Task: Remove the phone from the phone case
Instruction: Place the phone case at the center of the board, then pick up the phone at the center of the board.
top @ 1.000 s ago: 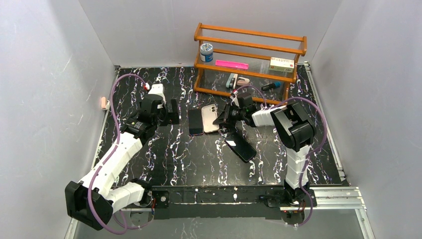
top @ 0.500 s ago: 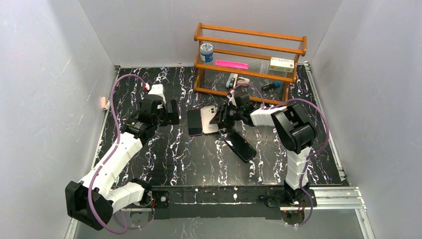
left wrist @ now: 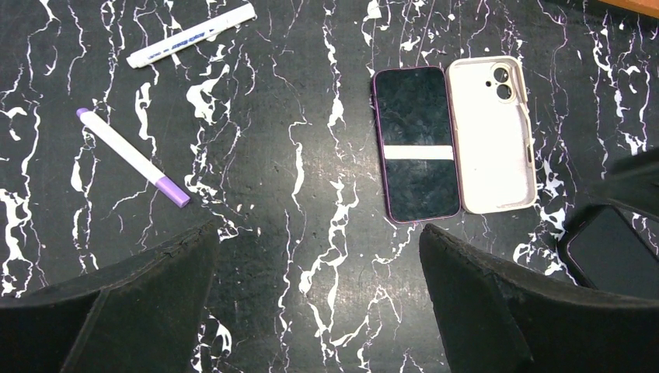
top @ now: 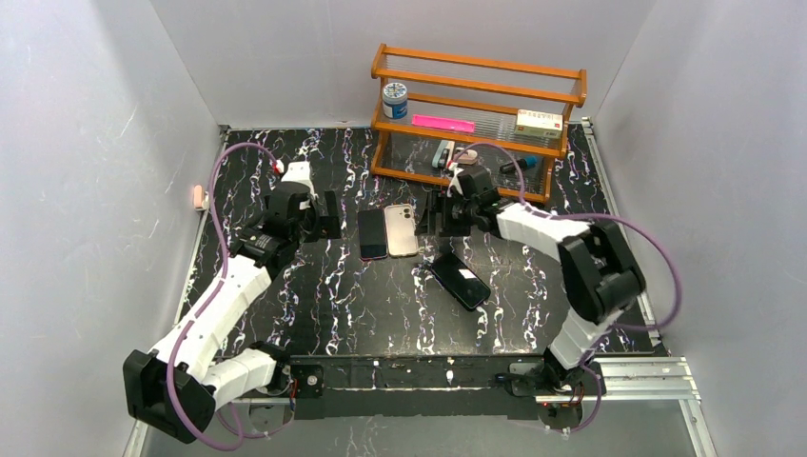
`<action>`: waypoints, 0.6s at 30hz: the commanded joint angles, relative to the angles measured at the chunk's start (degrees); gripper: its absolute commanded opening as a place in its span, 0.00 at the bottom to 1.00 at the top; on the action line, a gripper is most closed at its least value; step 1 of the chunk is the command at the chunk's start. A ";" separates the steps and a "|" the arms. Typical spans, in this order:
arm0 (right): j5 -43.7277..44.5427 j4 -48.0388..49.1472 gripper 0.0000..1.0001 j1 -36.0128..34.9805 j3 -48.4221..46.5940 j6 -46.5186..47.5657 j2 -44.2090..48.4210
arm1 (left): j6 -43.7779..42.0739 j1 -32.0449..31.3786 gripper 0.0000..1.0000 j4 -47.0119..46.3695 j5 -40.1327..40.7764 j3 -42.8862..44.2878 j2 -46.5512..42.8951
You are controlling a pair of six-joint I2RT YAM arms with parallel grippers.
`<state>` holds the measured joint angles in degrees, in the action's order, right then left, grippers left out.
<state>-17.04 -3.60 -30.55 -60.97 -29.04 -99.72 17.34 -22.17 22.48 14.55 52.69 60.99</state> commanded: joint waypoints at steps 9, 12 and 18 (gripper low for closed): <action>10.52 -19.16 0.99 -0.03 9.84 13.48 18.66 | -1.59 0.46 0.98 0.36 1.68 -1.42 -4.51; 9.87 -19.11 0.99 0.01 12.38 13.60 21.11 | -1.79 0.46 0.98 -0.33 1.28 -1.78 -5.36; 9.47 -21.35 0.99 -0.01 13.23 14.89 19.44 | -2.14 0.46 0.98 -1.39 0.66 -2.76 -6.86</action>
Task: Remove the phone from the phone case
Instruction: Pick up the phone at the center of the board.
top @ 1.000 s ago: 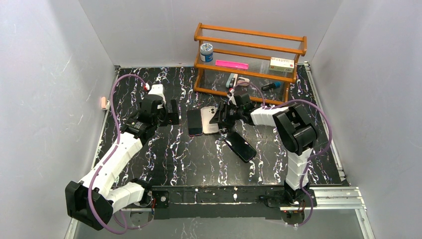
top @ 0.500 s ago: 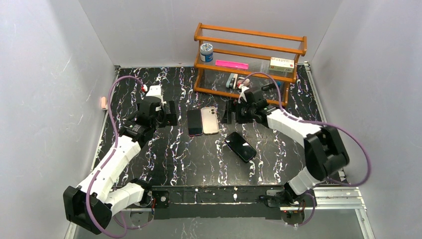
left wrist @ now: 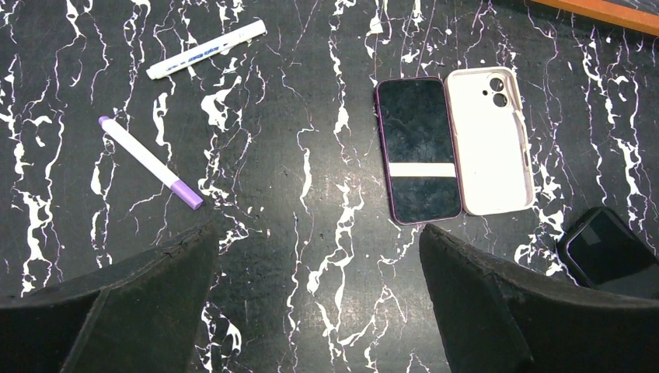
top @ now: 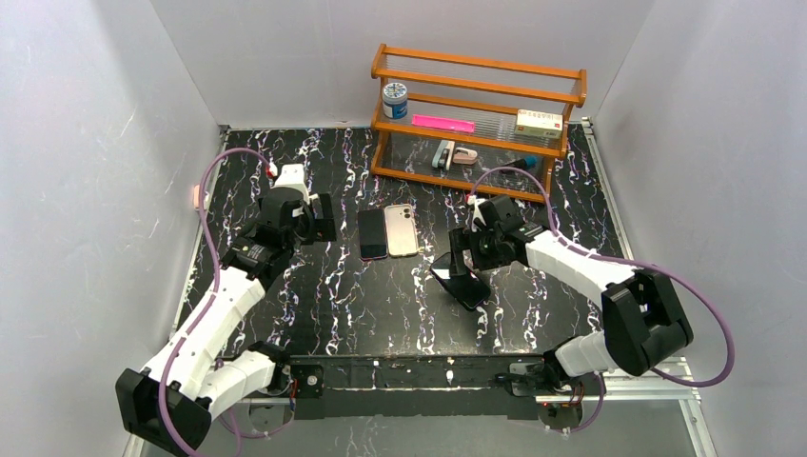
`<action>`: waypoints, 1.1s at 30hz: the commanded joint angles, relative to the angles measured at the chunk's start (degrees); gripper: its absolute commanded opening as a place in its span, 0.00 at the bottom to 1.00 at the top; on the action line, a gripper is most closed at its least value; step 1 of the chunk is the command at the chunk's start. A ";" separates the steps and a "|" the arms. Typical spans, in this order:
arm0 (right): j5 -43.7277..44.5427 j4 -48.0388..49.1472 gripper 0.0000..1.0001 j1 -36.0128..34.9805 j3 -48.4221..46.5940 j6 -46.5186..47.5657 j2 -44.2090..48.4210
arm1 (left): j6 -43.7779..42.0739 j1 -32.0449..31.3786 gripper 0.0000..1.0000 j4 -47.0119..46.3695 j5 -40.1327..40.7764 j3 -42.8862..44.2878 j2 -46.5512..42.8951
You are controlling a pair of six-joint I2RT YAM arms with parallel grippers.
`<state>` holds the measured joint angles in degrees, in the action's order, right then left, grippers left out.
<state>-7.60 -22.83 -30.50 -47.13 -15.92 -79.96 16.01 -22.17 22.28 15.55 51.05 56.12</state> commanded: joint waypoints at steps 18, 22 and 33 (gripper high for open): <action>2.03 -7.46 0.99 -6.12 -3.54 0.27 -7.90 | -0.98 0.46 0.98 -3.46 -5.53 -1.98 -1.89; 6.92 -9.60 0.99 -10.66 -5.71 -0.56 -10.37 | -1.15 0.46 0.98 -3.31 -5.13 -1.87 -1.93; 14.59 -13.88 0.99 -15.60 -9.82 -1.56 -18.90 | -1.55 0.46 0.98 -3.14 -4.12 -1.94 -2.15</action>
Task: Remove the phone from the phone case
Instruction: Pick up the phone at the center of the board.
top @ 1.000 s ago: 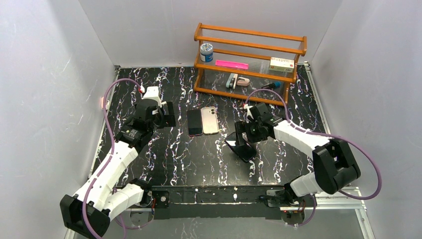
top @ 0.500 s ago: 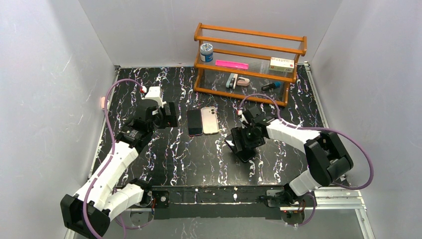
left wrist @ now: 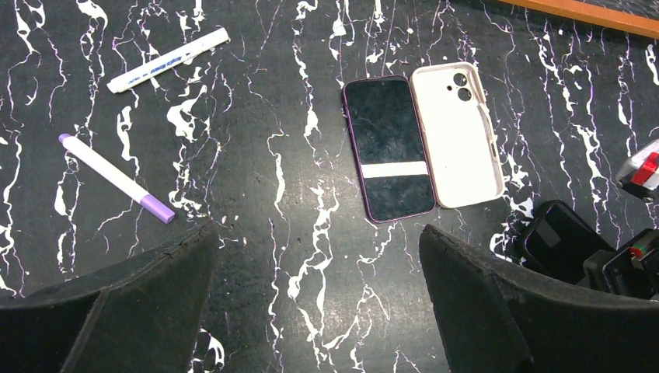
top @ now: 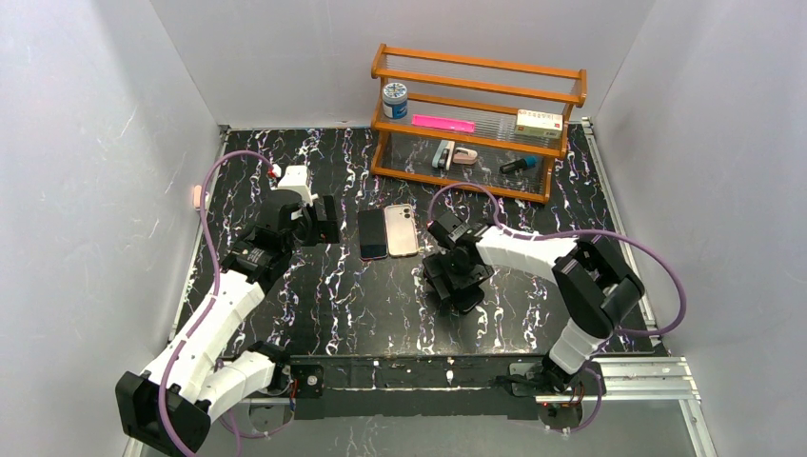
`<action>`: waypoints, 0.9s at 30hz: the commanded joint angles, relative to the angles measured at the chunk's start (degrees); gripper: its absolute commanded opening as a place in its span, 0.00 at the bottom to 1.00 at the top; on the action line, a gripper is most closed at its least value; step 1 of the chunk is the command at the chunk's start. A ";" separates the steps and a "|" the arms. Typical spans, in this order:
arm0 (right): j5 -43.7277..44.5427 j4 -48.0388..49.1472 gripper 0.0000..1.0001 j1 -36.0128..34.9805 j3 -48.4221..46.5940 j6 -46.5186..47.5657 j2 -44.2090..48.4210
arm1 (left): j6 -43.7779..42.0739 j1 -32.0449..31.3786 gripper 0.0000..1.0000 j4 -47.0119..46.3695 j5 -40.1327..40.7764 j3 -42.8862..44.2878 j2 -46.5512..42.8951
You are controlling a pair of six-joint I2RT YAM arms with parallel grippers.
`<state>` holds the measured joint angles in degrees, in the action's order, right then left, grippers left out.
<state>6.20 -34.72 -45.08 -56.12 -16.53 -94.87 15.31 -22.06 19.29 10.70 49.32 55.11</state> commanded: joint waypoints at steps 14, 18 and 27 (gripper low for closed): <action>-2.70 2.26 0.49 -3.69 -1.17 3.62 -1.30 | 3.74 0.36 0.98 -0.31 -9.45 -1.52 0.26; -5.77 7.73 0.30 -3.78 1.04 5.60 2.33 | 6.91 0.36 0.98 -0.33 -14.83 -2.39 1.61; -15.52 21.76 0.08 -3.77 6.56 8.14 6.72 | 13.99 0.18 0.98 -2.15 -25.37 -6.52 6.35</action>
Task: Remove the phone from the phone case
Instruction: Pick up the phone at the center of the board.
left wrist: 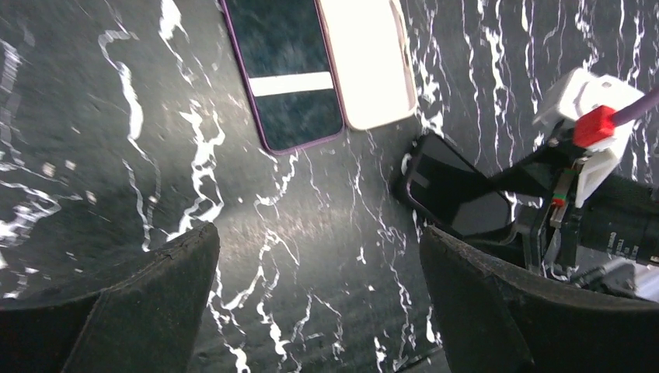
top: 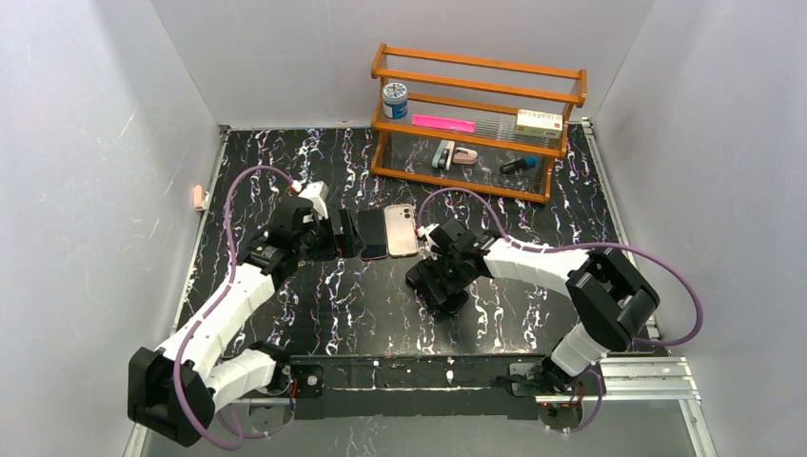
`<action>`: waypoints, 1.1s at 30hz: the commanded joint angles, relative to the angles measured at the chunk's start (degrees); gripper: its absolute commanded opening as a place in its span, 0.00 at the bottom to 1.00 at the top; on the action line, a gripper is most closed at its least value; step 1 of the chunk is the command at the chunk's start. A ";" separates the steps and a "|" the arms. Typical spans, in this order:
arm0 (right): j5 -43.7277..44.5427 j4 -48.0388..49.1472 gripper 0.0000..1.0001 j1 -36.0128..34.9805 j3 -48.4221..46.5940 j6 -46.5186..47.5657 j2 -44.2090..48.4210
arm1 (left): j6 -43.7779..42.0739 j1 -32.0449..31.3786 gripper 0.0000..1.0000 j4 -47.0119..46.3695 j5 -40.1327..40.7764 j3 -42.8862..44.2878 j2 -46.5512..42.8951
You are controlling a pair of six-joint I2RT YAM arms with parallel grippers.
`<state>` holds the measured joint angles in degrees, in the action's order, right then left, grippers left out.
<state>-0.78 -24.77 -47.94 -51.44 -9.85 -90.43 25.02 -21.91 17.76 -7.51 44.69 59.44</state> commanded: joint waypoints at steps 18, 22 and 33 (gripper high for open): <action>-22.84 30.46 0.01 -0.81 8.27 2.20 0.12 | 19.43 -3.06 0.98 -13.28 -16.93 -9.83 11.92; -24.25 31.72 0.01 -0.81 8.51 2.12 -0.67 | 24.28 -4.75 0.98 -18.20 -17.73 -12.03 14.68; -25.13 33.39 0.01 -0.81 9.05 2.62 -1.01 | 39.30 -5.59 0.78 -36.37 -15.43 -21.03 17.67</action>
<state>-23.27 4.75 -48.40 -43.20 -8.10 -91.35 57.12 -27.24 -10.96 -23.38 26.59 76.44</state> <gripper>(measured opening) 0.811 0.823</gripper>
